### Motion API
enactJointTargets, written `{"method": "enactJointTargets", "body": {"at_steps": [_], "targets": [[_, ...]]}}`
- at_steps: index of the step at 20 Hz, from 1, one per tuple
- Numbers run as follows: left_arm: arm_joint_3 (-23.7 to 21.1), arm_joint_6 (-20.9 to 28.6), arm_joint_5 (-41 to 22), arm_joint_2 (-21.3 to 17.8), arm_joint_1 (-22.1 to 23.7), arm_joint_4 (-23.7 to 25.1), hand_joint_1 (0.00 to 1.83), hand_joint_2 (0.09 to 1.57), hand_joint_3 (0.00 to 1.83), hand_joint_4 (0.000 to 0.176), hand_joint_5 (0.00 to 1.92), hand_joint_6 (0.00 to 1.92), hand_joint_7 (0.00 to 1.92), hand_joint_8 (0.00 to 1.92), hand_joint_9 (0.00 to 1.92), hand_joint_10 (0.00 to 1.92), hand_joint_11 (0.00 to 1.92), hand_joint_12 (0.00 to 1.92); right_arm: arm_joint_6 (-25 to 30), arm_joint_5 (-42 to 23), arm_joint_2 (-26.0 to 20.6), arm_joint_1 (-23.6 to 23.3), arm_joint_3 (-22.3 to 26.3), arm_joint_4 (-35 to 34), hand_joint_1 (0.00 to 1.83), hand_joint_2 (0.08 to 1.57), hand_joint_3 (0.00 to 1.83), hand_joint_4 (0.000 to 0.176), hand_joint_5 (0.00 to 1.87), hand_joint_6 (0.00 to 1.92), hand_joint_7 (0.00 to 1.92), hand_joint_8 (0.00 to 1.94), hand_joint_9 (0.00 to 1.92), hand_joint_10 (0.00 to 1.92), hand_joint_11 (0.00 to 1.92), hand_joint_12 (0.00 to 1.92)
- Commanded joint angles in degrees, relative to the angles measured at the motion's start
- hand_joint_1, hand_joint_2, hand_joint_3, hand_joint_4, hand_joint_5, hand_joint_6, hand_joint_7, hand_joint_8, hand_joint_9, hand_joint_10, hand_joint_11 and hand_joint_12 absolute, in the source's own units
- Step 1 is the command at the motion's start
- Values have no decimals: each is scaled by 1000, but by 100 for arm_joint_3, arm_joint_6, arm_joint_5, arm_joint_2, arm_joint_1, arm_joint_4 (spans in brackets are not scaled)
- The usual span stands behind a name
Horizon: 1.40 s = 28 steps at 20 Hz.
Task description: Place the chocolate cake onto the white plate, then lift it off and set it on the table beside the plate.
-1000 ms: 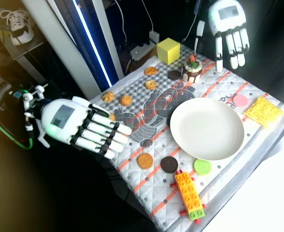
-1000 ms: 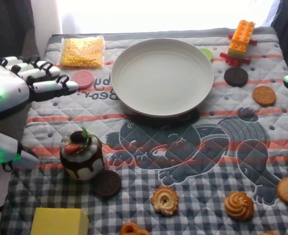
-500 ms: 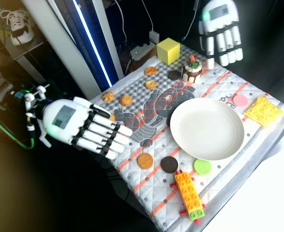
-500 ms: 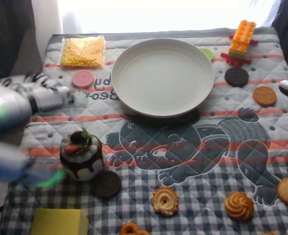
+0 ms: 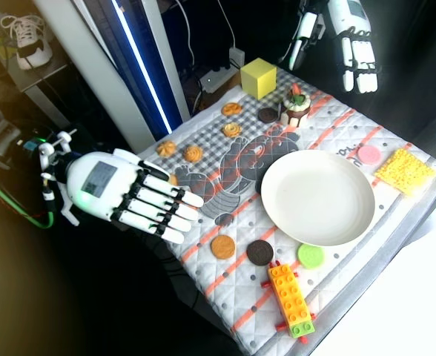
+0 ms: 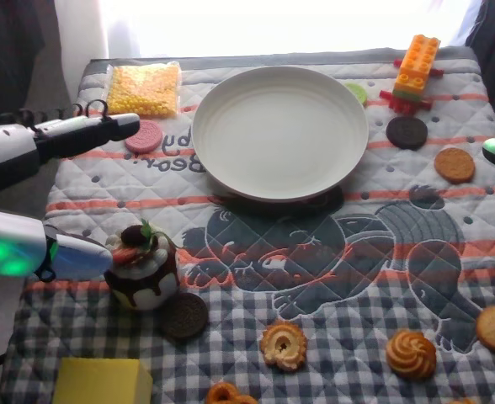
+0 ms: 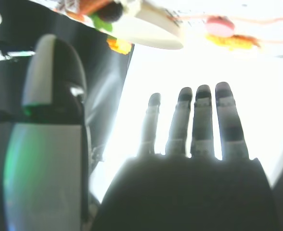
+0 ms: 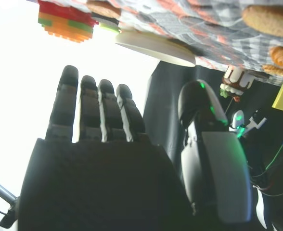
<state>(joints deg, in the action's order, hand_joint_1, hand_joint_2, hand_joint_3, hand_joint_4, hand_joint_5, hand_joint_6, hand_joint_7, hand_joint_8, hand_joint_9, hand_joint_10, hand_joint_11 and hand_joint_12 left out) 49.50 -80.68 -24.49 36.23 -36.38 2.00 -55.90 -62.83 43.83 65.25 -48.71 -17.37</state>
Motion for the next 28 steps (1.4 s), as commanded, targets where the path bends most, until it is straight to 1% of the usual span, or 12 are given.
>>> {"method": "enactJointTargets", "body": {"at_steps": [1,2,4,5,6,11,14,15,19,26,27,28], "targets": [[16,51,-582,-24,40,-70,732,961,7,176,31,14,0,0,0,0,4,268,20,-686,-17,-35,-20,-29,419,1330,0,0,0,0,0,0,44,34,0,607],[21,51,-577,-16,31,-70,729,951,2,176,40,13,0,0,0,0,0,635,20,-686,-13,-35,-19,-36,426,1331,0,0,0,0,0,0,39,42,0,653],[47,51,-559,33,25,-67,750,966,1,176,36,6,0,0,0,0,0,473,20,-686,0,-22,-20,-64,424,1329,0,0,0,0,0,0,42,47,0,665],[72,51,-549,69,26,-66,800,998,6,176,32,3,0,0,0,0,0,59,20,-686,0,-22,-20,-64,438,1332,0,0,0,0,0,0,25,55,0,811],[89,51,-544,92,26,-66,800,1011,10,176,25,0,0,0,0,0,0,11,20,-687,0,-22,-21,-64,437,1327,0,0,0,0,0,0,19,84,0,880],[97,52,-548,118,18,-85,802,1010,3,176,0,0,0,0,0,0,0,0,20,-687,0,-19,-22,-65,400,1328,1,0,0,0,0,0,0,153,0,847],[51,52,-425,111,-20,-20,797,1001,0,142,0,0,0,0,0,0,0,0,20,-687,0,-12,-22,-67,430,1328,0,0,0,0,0,0,0,170,0,1006],[19,52,-337,128,-41,91,778,998,0,157,0,0,0,0,0,0,0,0,20,-686,0,-7,-21,-71,410,1329,0,0,0,0,0,0,0,180,0,1033],[105,52,-26,395,-43,278,789,1012,2,97,0,0,0,0,0,0,12,15,20,-686,12,-1,-21,-84,433,1329,0,0,0,0,0,0,0,102,0,859],[353,52,188,819,-43,281,870,981,0,113,0,0,0,0,0,0,0,0,20,-686,19,4,-19,-92,433,1328,0,0,0,0,0,0,0,113,0,901],[406,52,206,908,-43,278,918,1012,5,87,17,7,23,9,0,0,41,22,20,-686,21,5,-19,-93,448,1326,0,0,0,0,0,0,0,137,0,942],[438,52,211,972,-44,264,964,1031,0,100,53,11,69,13,36,15,7,260,20,-686,21,5,-19,-96,422,1323,0,0,0,0,0,0,0,104,0,911]]}}
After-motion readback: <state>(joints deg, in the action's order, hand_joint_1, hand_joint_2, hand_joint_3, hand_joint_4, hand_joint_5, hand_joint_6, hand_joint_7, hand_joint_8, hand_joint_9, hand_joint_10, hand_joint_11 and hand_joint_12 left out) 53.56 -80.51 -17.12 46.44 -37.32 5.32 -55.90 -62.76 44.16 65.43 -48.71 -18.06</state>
